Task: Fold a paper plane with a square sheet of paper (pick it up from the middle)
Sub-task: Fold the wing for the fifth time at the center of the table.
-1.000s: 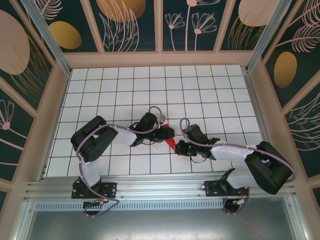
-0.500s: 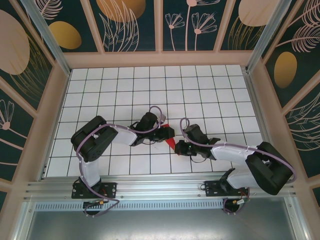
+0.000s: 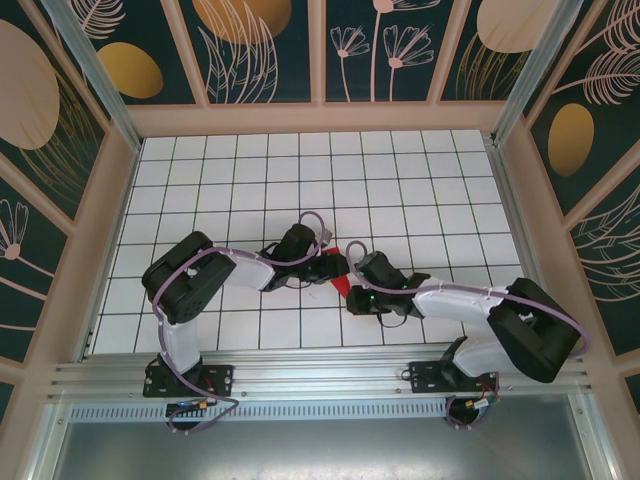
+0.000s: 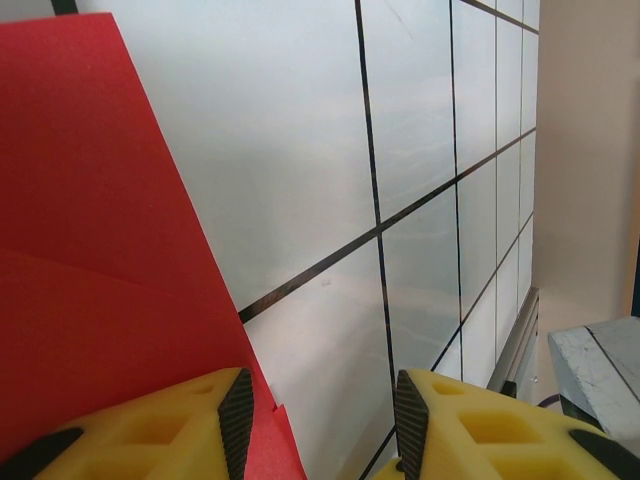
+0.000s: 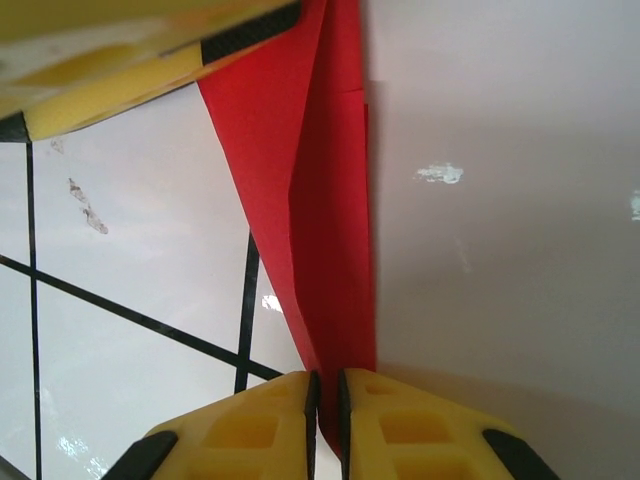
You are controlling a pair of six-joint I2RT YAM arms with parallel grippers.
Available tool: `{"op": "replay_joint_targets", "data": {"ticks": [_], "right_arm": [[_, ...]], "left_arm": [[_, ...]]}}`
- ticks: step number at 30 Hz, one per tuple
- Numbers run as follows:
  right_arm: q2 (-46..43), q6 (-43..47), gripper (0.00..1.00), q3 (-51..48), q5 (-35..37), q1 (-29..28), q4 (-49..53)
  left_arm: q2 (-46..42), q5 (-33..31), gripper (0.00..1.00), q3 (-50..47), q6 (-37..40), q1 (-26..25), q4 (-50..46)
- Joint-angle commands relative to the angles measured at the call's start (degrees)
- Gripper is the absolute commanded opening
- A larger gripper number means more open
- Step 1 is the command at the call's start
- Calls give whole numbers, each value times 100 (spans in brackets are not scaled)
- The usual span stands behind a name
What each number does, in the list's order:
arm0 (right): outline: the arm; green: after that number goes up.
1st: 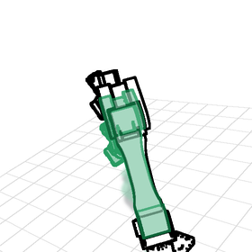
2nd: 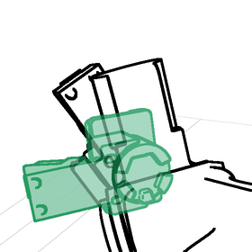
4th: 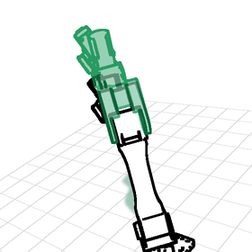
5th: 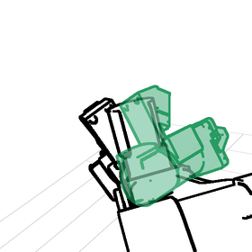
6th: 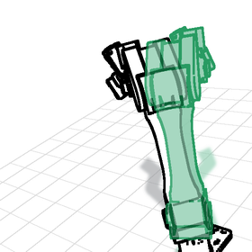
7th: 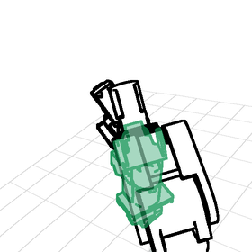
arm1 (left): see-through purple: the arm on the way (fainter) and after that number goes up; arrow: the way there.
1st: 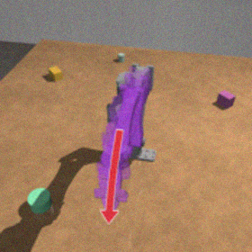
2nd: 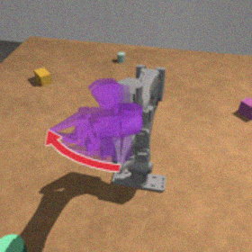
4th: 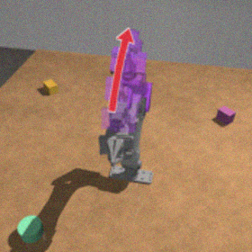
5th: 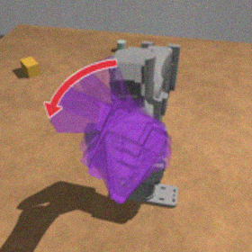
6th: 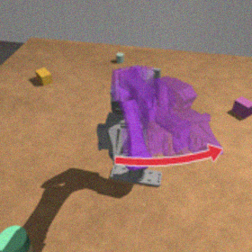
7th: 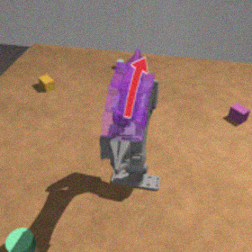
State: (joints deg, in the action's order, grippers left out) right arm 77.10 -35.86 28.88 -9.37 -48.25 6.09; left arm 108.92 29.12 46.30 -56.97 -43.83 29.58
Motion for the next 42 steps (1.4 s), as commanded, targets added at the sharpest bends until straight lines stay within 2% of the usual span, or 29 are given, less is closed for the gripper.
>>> {"op": "replay_joint_targets", "data": {"ticks": [1, 3, 7, 9, 15, 18, 21, 23, 30, 36, 42], "right_arm": [[63, 70, 15, 158, 284, -53, 263], [23, 66, 13, 189, 366, -62, 370], [-94, 48, 0, 170, 380, -62, 457], [-116, 9, 0, 140, 305, -54, 410], [-57, -198, 0, -252, -515, 247, -186], [-284, -240, 2, -263, -407, 272, -120], [-572, -113, 13, -208, -189, 263, 103], [-635, 13, 17, -182, -89, 263, 251], [-344, 231, 22, -13, 341, -25, 516], [-145, 234, 19, 99, 477, -115, 485], [3, 29, 6, 38, 453, -24, 530]], "left_arm": [[197, -289, 44, 4, 193, 50, -445], [192, -280, 44, 1, 195, 51, -445], [199, -282, 44, 1, 199, 50, -449], [199, -282, 44, 1, 202, 50, -462], [208, -293, 44, 1, 212, 51, -486], [208, -294, 44, 6, 219, 50, -506], [208, -300, 44, 7, 218, 55, -515], [215, -300, 44, 15, 221, 50, -515], [226, -286, 44, 59, 211, 50, -532], [235, -276, 44, 85, 238, 50, -585], [226, -282, 44, 64, 235, 51, -581]]}}
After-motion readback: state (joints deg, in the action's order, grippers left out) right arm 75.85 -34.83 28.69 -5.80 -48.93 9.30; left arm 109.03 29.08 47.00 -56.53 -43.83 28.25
